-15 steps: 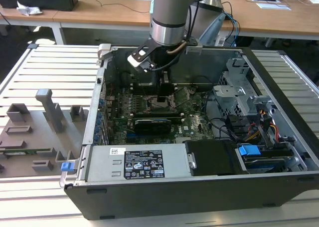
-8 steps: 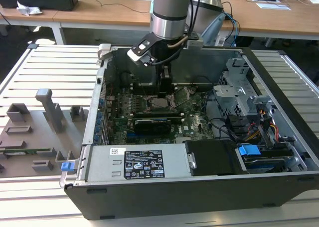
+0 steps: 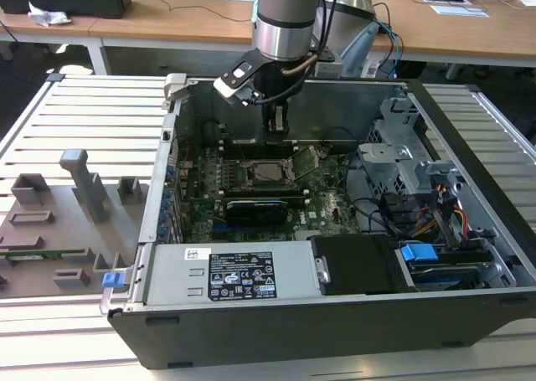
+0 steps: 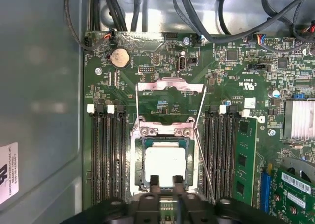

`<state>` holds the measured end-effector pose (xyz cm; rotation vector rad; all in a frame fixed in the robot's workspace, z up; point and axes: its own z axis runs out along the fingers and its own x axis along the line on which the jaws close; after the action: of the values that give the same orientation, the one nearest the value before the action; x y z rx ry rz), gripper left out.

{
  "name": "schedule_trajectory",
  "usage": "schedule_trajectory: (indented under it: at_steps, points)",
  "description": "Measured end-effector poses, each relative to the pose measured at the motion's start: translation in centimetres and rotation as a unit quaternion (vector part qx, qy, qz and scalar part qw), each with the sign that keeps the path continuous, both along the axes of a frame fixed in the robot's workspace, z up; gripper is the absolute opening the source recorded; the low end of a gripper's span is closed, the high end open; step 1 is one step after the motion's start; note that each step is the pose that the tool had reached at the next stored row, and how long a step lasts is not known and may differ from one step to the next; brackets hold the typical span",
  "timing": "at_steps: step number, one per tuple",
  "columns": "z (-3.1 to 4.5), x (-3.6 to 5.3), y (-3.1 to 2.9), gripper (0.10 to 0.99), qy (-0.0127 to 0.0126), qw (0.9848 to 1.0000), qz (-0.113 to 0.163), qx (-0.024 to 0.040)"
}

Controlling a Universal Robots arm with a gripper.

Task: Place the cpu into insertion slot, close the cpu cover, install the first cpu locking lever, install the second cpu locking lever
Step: 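Place the cpu into insertion slot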

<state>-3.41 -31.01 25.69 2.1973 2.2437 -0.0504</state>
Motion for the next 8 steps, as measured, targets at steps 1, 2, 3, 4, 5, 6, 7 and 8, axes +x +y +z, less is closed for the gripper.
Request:
schedule_trajectory:
  at_steps: [1, 2, 3, 4, 5, 6, 7, 8]
  points:
    - [0.0, 0.0, 0.0, 0.173, 0.0, 1.0, 0.0, 0.0]
    - [0.06, 0.0, 0.0, 0.106, 0.0001, 1.0, 0.0, -0.0001]
    - [0.17, 0.0, 0.0, 0.106, 0.0, 1.0, 0.0, -0.0001]
    - [0.36, 0.0, 0.0, 0.106, 0.0, 1.0, 0.0, 0.0]
    - [0.54, 0.0, 0.0, 0.106, 0.0, 1.0, 0.0, 0.0]
    - [0.98, 0.0, 0.0, 0.106, 0.0, 1.0, 0.0, 0.0]
    - [1.3, 0.0, 0.0, 0.106, 0.0, 1.0, 0.0, 0.0]
    - [1.66, 0.0, 0.0, 0.106, 0.0, 1.0, 0.0, 0.0]
